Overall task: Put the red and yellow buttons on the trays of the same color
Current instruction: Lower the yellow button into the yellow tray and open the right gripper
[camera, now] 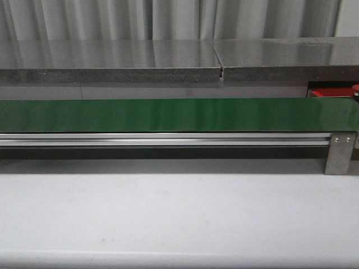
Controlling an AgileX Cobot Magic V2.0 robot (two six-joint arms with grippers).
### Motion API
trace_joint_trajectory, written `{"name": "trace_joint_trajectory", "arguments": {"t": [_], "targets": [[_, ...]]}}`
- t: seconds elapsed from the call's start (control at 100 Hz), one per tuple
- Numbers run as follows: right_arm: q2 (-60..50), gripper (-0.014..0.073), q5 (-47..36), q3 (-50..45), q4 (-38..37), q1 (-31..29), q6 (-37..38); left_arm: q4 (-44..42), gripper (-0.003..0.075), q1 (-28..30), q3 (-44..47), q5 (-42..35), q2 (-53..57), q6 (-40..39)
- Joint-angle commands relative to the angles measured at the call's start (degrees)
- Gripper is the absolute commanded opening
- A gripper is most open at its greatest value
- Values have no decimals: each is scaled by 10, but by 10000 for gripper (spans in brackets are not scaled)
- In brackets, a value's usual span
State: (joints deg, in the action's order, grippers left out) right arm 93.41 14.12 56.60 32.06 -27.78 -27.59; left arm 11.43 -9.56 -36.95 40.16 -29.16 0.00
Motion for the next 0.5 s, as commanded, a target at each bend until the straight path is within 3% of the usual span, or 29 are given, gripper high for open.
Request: {"name": "trace_joint_trajectory", "arguments": {"t": [0.0,0.24,0.38,0.49], "targets": [[-5,-33,-41,14,12,-3,0,8,-20,-4,-15,-38,-4,-3],[35,59,-58,15,22,4,0,8,-20,-4,-15,-38,-4,-3],[45,214,-67,15,22,5,0,8,-20,-4,-15,-38,-4,-3],[45,412,-67,15,22,5,-1,8,-20,-4,-15,-38,-4,-3]]}}
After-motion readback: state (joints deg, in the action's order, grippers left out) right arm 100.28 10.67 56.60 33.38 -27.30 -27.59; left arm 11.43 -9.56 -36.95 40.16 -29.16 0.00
